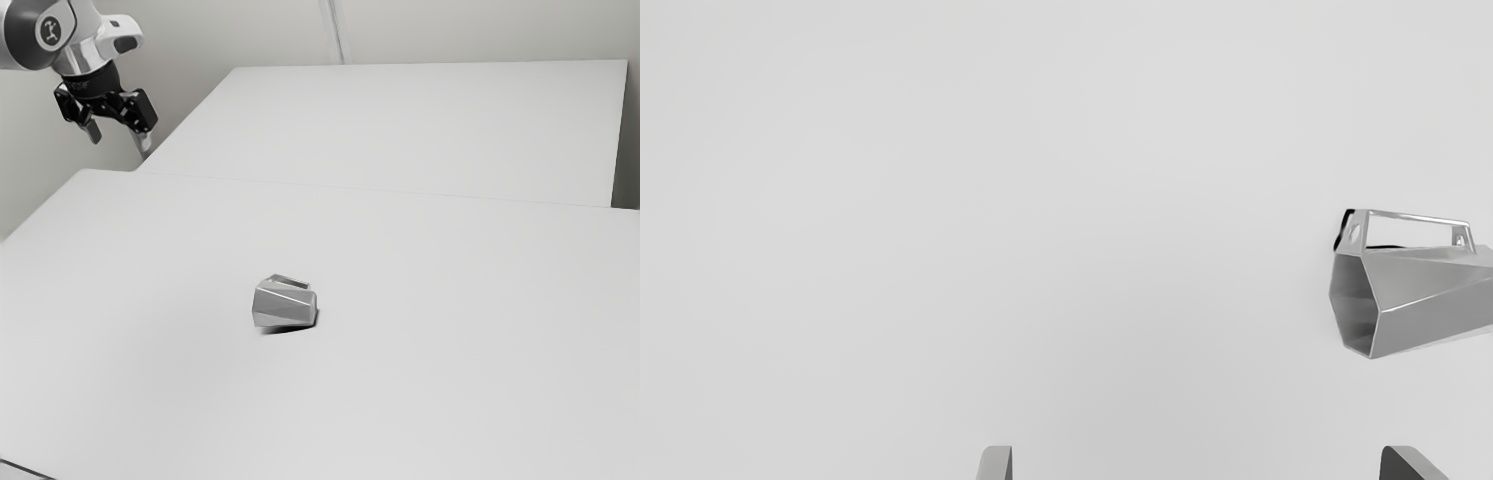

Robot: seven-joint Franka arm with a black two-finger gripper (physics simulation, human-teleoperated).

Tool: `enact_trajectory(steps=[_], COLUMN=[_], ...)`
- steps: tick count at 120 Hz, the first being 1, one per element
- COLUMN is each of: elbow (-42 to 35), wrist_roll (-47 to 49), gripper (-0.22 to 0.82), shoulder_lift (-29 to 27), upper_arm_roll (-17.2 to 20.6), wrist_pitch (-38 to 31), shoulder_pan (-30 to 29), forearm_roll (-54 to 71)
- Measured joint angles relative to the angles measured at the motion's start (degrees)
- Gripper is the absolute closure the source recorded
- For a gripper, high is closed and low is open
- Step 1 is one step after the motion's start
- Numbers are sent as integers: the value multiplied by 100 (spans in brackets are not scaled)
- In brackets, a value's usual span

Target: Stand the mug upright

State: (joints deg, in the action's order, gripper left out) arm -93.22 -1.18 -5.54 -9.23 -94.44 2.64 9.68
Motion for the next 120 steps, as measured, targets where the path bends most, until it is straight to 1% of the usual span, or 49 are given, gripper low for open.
enact_trajectory(steps=[28,44,52,80,93,98,110,120], elbow=[-123,-393,-690,-1465,-1598,-1692,-1826,-1928], wrist_roll=[-7,-8,-7,-8,-51,-81,-181,-277], gripper=[0,0,0,0,0,0,0,0], shoulder_lift=[7,61,117,511,910,1066,1487,1760], upper_arm_roll=[0,-24,-48,-68,-67,-69,-56,-38], wrist_pitch=[-101,-269,-317,-405,-426,-435,-508,-579], shoulder_pan=[-3,-108,-265,-1157,-1484,-1487,-1197,-1105], forearm_roll=[-19,-217,-641,-2896,-3683,-3947,-4528,-4957])
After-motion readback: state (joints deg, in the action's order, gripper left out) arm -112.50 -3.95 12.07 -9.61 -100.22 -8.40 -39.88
